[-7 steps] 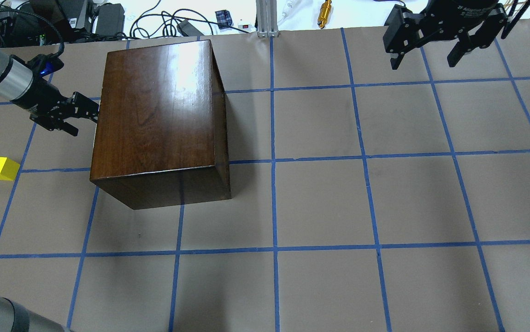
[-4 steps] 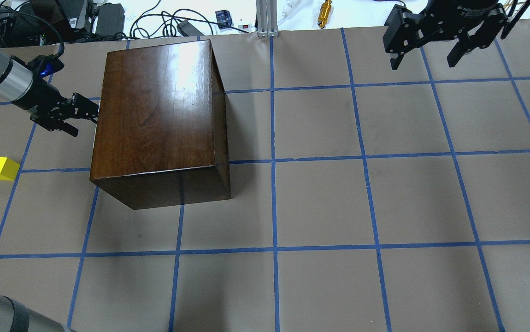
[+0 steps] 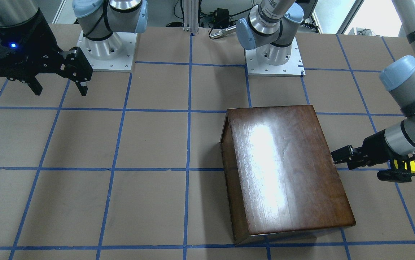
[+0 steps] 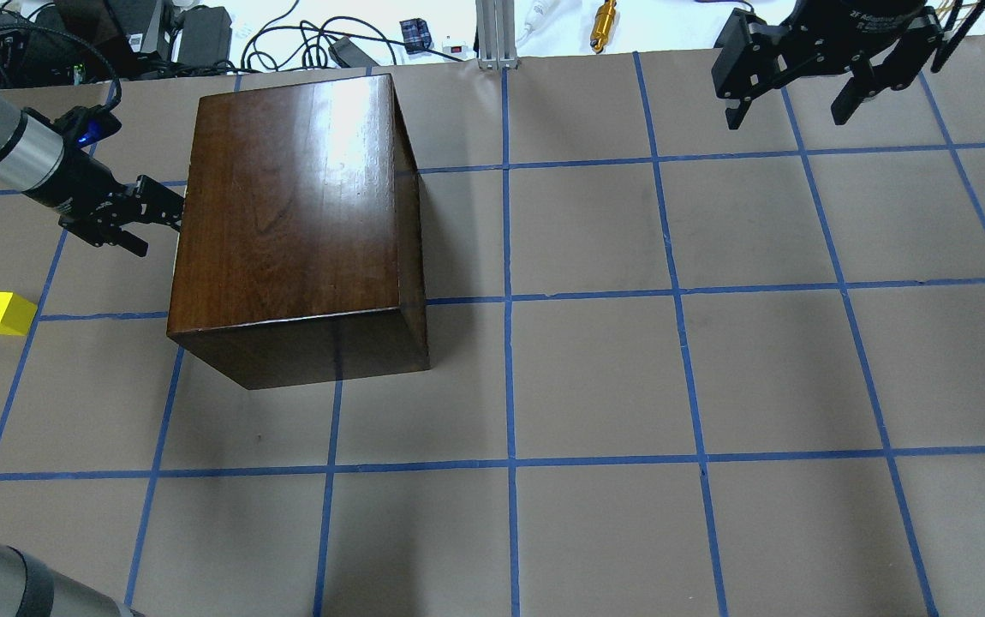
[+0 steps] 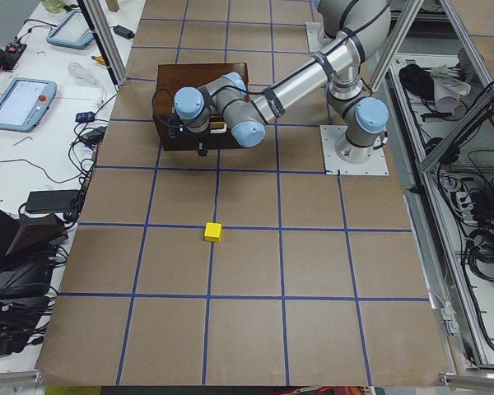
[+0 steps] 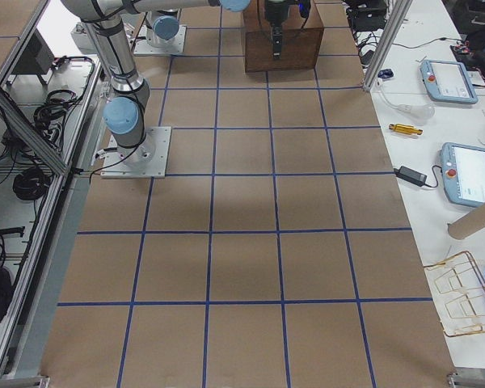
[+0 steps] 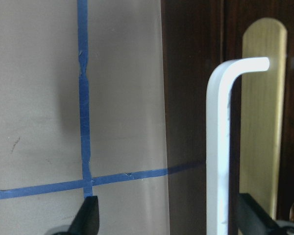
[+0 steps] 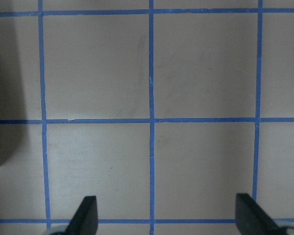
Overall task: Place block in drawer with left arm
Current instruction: 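Move the left gripper to the white drawer handle and grasp it, then pull the drawer open with the left gripper, away from the cabinet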
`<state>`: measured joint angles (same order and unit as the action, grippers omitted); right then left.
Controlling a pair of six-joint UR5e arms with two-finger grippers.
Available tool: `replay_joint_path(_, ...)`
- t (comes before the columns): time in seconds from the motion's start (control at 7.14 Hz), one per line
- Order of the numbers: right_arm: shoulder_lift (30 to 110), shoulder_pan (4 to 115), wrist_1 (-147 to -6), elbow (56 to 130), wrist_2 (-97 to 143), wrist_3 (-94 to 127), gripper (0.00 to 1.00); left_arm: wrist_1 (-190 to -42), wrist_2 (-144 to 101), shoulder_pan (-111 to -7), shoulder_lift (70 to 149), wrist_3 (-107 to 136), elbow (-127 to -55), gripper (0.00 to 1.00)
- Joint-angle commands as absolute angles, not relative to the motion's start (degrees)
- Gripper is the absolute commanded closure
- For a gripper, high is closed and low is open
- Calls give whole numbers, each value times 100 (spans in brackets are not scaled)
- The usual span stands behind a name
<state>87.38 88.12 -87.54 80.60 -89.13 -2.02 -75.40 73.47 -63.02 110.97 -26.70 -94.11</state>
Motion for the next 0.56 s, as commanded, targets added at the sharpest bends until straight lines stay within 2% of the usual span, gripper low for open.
replay_joint_path(0.0,8736,8807,-8754,8060,-8912,-202,0,-7444,7348,-6302,11180,-2672,-9413,2)
replay_joint_path(0.42,8736,8815,-8754,8060,-8921,-202,0,-7444,7365,-6302,11197,-2663,-9422,2)
